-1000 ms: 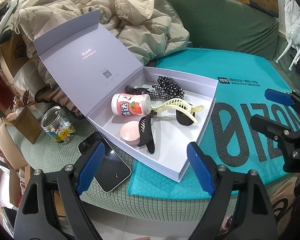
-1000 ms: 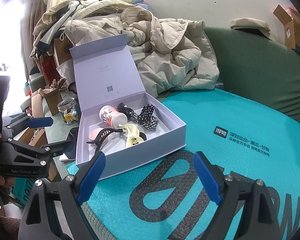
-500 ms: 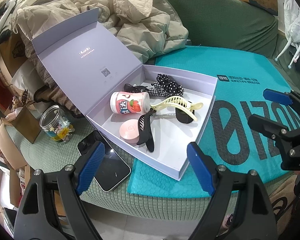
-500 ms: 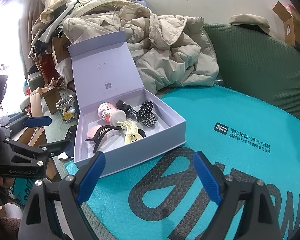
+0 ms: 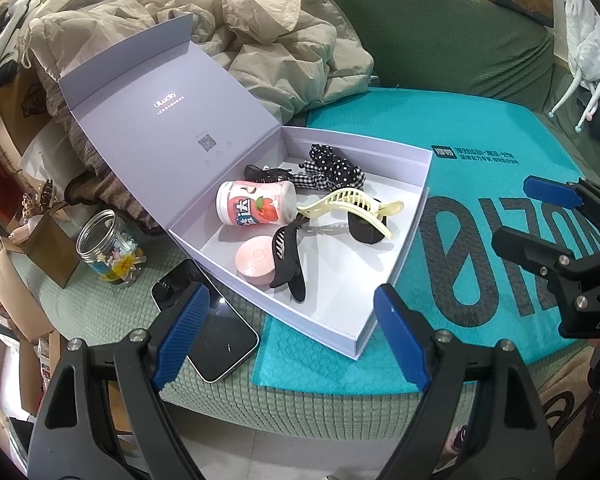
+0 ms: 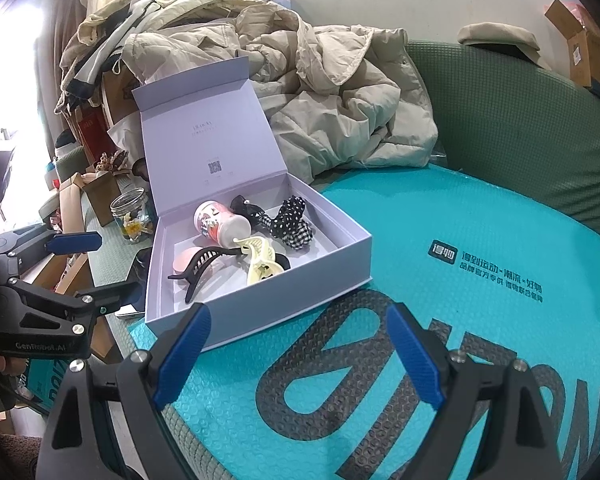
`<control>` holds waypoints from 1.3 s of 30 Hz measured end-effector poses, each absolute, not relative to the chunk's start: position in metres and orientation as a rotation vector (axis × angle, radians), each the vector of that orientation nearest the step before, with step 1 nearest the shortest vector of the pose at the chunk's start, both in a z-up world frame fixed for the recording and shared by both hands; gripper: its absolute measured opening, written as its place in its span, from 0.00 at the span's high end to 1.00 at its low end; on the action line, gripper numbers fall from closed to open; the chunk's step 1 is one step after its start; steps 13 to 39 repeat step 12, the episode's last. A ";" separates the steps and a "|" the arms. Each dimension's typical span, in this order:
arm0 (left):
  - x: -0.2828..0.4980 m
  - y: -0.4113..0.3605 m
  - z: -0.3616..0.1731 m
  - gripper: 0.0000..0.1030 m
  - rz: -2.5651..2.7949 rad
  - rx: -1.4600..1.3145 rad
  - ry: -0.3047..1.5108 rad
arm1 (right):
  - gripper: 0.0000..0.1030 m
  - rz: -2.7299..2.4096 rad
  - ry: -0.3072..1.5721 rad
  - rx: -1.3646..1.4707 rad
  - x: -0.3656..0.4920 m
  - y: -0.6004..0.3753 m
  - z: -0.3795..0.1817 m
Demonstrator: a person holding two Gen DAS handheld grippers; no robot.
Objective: Organize objects
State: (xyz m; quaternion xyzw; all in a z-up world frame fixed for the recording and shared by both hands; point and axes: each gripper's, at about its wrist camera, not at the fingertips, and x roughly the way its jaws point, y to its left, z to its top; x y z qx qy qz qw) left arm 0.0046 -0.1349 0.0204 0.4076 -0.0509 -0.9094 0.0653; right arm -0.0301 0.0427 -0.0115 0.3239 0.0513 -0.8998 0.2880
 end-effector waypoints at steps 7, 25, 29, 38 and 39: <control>0.004 -0.134 0.020 0.19 -2.760 1.236 -0.155 | 0.12 -2.401 0.136 0.876 -0.031 0.043 -0.014; 0.004 -0.132 0.021 0.19 -2.786 1.235 -0.148 | 0.12 -2.406 0.128 0.874 -0.031 0.045 -0.013; 0.004 -0.132 0.021 0.19 -2.786 1.235 -0.148 | 0.12 -2.406 0.128 0.874 -0.031 0.045 -0.013; 0.004 -0.132 0.021 0.19 -2.786 1.235 -0.148 | 0.12 -2.406 0.128 0.874 -0.031 0.045 -0.013; 0.004 -0.132 0.021 0.19 -2.786 1.235 -0.148 | 0.12 -2.406 0.128 0.874 -0.031 0.045 -0.013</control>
